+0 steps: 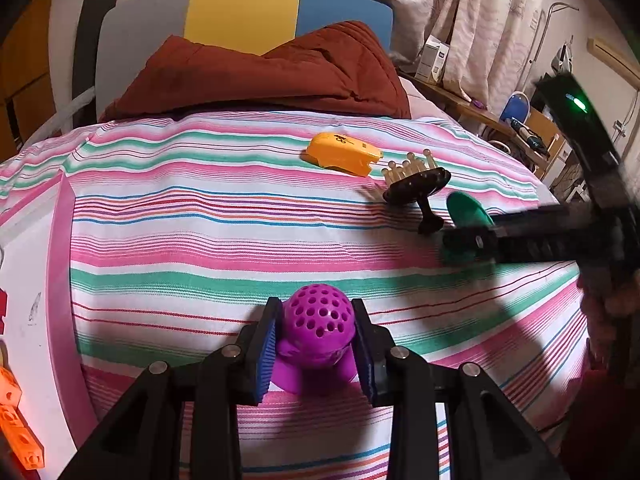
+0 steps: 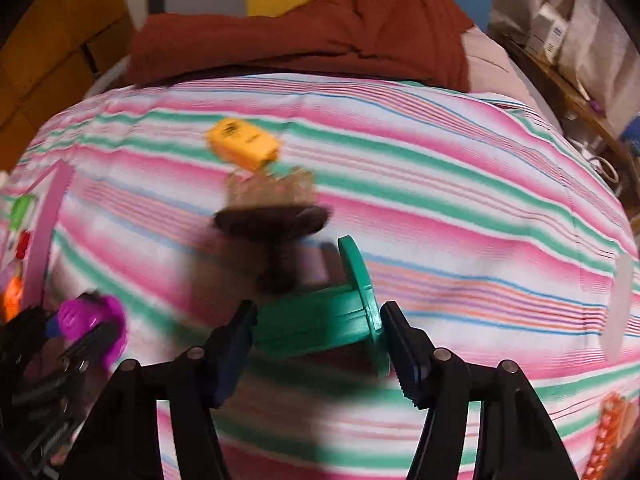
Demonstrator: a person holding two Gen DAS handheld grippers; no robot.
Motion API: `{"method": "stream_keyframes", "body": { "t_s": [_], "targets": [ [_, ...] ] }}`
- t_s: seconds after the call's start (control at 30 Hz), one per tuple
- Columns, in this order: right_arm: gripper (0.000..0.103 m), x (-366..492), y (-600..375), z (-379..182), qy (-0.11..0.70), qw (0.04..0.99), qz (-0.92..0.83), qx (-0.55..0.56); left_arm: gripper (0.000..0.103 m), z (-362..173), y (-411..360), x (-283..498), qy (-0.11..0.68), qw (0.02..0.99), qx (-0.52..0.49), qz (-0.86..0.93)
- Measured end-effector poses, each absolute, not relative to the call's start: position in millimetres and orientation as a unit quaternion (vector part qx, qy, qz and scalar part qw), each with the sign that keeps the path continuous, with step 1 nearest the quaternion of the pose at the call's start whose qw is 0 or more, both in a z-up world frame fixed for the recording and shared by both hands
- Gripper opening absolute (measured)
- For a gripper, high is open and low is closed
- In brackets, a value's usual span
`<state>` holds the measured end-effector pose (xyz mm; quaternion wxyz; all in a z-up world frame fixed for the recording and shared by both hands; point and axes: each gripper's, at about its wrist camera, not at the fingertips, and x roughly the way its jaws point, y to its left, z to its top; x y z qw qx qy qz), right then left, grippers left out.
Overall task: Organize rigid objects
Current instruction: 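Carry the purple toy toward the tray with the left gripper while the right gripper grasps the green spool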
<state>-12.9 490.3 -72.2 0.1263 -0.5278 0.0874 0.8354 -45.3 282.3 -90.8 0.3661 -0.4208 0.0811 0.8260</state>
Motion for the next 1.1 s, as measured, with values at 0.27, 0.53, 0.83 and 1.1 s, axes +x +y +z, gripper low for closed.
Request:
{"method": "stream_keyframes", "body": {
  "t_s": [0.27, 0.53, 0.83, 1.1],
  "targets": [
    [0.064, -5.1, 473.6, -75.5, 0.087, 0.100, 0.848, -0.513, 0.032, -68.9, 264.5, -34.9, 0.075, 0.339, -0.419, 0.839],
    [0.061, -10.4, 466.6, -84.0, 0.070, 0.098, 0.842, -0.525, 0.032, -29.3, 234.3, -14.6, 0.081, 0.327, -0.376, 0.863],
    [0.061, -10.2, 465.9, -85.5, 0.056, 0.104, 0.841, -0.528, 0.032, -18.7, 209.1, -7.3, 0.076, 0.312, -0.375, 0.870],
    [0.061, -8.7, 467.6, -88.4, 0.067, 0.102, 0.835, -0.537, 0.032, -15.2, 192.0, -2.3, 0.082, 0.300, -0.370, 0.875]
  ]
}}
